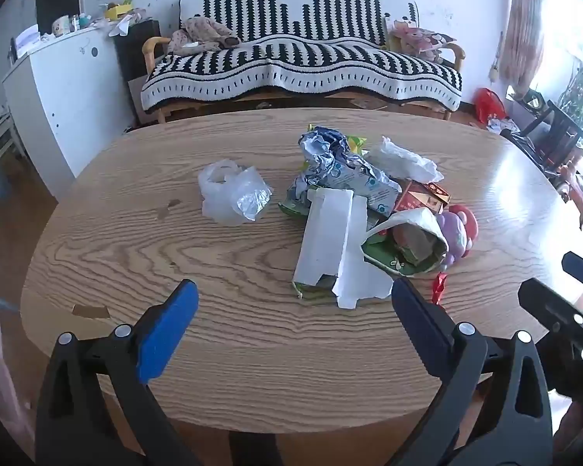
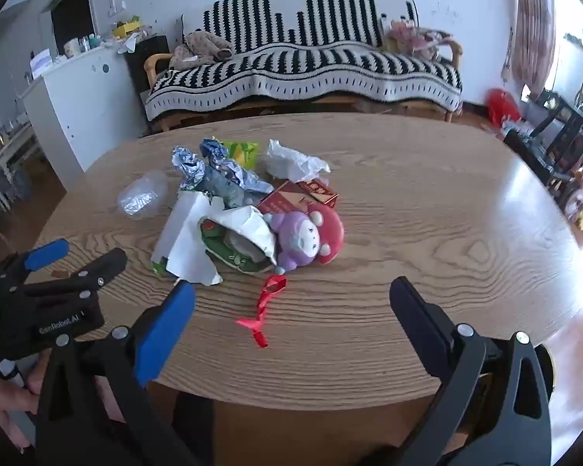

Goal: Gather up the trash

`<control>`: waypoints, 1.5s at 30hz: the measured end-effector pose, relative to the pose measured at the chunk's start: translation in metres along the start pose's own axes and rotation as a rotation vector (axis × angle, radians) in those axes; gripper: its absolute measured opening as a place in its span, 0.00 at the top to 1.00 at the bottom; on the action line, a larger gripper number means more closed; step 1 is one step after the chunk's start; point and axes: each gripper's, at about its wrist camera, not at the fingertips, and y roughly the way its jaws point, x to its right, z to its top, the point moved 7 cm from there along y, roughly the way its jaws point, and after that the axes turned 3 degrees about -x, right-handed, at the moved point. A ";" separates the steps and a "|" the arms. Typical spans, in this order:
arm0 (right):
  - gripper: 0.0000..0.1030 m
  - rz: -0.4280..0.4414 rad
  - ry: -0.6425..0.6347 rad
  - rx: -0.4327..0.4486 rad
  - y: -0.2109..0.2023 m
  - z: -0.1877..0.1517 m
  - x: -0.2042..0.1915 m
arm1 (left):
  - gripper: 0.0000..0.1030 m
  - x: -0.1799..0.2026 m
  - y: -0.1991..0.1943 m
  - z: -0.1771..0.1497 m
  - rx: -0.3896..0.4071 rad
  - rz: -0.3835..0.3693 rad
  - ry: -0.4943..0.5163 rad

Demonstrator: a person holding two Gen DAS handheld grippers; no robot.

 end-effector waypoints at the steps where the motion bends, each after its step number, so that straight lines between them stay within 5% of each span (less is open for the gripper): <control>1: 0.06 0.001 0.005 -0.005 0.001 0.002 0.000 | 0.06 0.000 0.000 0.000 0.002 0.003 0.002; 45: 0.06 0.023 0.013 -0.010 -0.003 0.001 0.006 | 0.06 -0.006 0.006 -0.003 -0.033 -0.019 -0.035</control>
